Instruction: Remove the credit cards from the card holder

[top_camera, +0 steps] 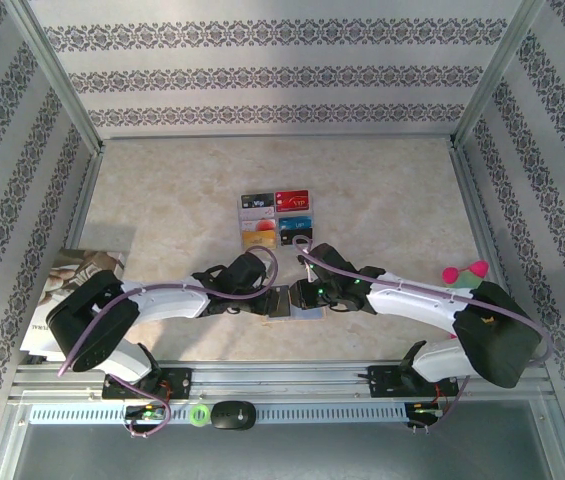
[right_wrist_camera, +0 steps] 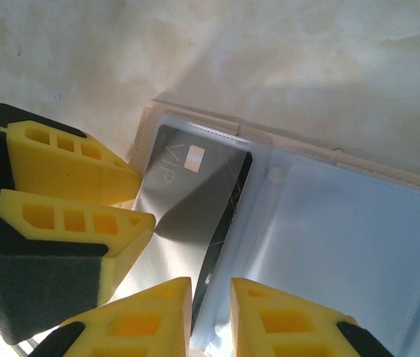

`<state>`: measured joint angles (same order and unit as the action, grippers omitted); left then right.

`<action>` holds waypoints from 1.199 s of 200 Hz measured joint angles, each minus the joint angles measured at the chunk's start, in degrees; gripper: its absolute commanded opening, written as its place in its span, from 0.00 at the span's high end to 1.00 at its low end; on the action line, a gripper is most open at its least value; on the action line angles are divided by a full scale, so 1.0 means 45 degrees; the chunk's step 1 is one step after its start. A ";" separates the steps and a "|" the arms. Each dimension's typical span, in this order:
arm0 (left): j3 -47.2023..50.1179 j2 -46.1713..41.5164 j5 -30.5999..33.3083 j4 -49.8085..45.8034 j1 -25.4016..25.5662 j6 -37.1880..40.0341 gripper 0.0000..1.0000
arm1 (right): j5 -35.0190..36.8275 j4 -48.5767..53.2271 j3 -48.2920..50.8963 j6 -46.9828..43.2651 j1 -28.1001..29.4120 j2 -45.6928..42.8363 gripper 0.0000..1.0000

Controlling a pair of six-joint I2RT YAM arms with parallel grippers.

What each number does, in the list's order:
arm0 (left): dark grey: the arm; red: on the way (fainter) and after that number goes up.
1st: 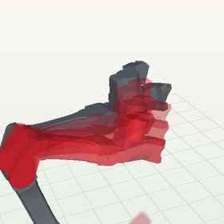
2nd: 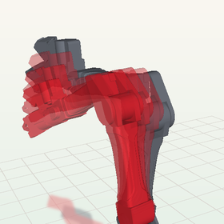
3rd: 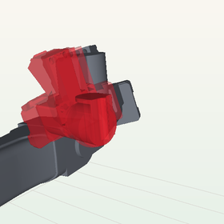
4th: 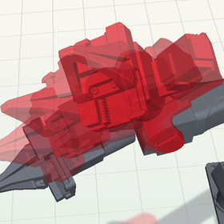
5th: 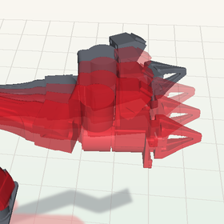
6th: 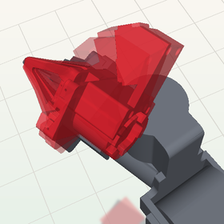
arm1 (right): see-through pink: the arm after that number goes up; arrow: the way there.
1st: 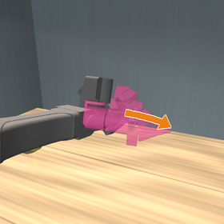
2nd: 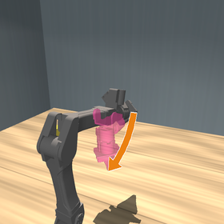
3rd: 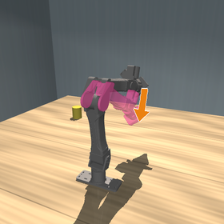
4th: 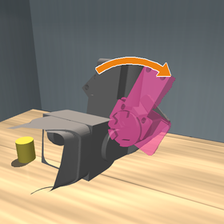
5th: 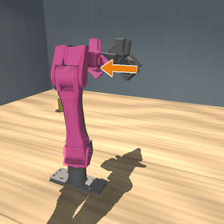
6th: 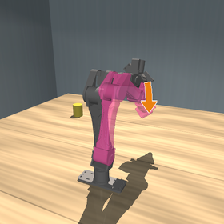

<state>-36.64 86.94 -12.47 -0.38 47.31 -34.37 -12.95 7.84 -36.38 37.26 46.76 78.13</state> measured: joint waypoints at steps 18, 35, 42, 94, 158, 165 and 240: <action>-0.0029 0.0053 0.0034 -0.0005 0.0000 -0.0136 0.62 | -0.0049 -0.0097 0.0000 -0.0005 0.0000 0.0155 0.77; -0.0029 0.0068 0.0029 0.0005 0.0019 -0.0257 0.58 | -0.0053 -0.0180 0.0000 -0.0010 0.0000 0.0306 0.77; -0.0029 0.0068 0.0044 0.0010 0.0053 -0.0291 0.58 | -0.0053 -0.0204 0.0000 -0.0019 0.0000 0.0369 0.77; -0.0029 0.0126 0.0170 0.0053 0.0068 -0.0495 0.70 | -0.0238 -0.0491 0.0000 0.0029 -0.0005 0.0855 0.77; -0.0029 0.0136 0.0165 0.0097 0.0068 -0.0675 0.75 | -0.0840 -0.0840 0.0005 0.0665 -0.0272 0.1156 0.79; -0.0029 0.0136 0.0165 0.0102 0.0068 -0.0704 0.75 | -0.0908 -0.0865 0.0005 0.0777 -0.0306 0.1190 0.80; 0.0015 0.0131 0.0160 0.0189 0.0068 -0.0845 0.74 | -0.1443 -0.1404 0.0481 0.1749 -0.0622 0.1598 0.80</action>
<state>-36.58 87.53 -11.75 0.47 47.62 -38.17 -19.44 1.52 -34.22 45.12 43.97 85.32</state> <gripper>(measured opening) 0.255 0.199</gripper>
